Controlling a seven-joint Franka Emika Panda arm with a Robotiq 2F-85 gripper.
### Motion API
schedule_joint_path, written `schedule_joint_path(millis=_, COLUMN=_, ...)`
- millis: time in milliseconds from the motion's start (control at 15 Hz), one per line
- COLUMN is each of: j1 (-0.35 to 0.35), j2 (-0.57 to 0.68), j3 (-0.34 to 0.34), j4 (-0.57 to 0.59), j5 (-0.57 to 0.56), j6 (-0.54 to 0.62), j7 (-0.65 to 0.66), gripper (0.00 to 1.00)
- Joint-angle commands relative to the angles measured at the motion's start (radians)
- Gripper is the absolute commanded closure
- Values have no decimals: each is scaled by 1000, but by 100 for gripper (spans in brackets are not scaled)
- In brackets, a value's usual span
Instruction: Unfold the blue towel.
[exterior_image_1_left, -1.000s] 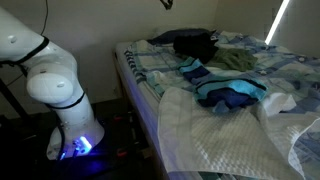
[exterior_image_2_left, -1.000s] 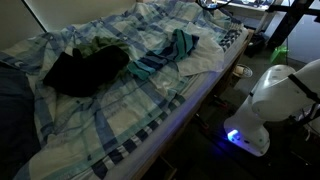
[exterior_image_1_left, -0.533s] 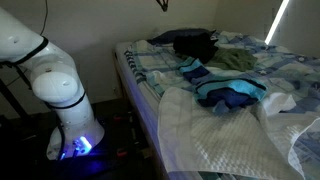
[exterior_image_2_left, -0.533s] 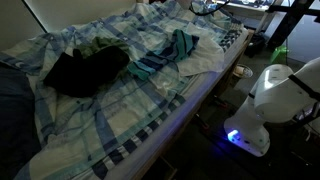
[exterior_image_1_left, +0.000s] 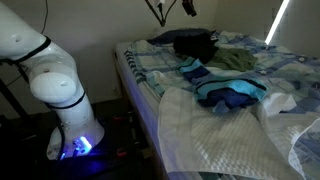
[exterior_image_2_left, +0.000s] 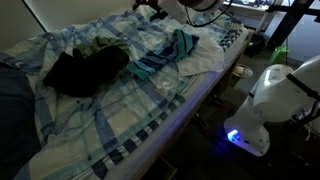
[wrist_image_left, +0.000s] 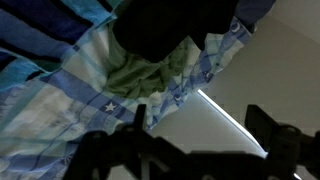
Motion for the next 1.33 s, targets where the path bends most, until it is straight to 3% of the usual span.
schedule_joint_path(millis=0, j1=-10, j2=10, j3=7, j4=-26, j5=6, j6=-15, j7=5, gripper=0)
schedule_joint_path(millis=333, j1=-25, j2=34, j3=3, j4=-72, j5=-9, j6=-38, j7=-1, gripper=0)
schedule_joint_path(millis=533, j1=-123, j2=57, j3=52, j4=-101, j5=-102, j6=-17, j7=75, gripper=0)
schedule_joint_path(millis=800, j1=-357, j2=82, j3=189, j4=-112, j5=-323, j6=4, j7=345, gripper=0)
schedule_joint_path(millis=933, j1=-438, j2=83, j3=240, j4=-105, j5=-425, j6=-18, j7=476, gripper=0)
schedule_joint_path(millis=1067, j1=-467, j2=84, j3=262, j4=-97, j5=-490, j6=-35, j7=561, gripper=0)
schedule_joint_path(millis=1267, j1=-413, j2=90, j3=212, j4=-107, j5=-487, j6=-13, j7=527, gripper=0)
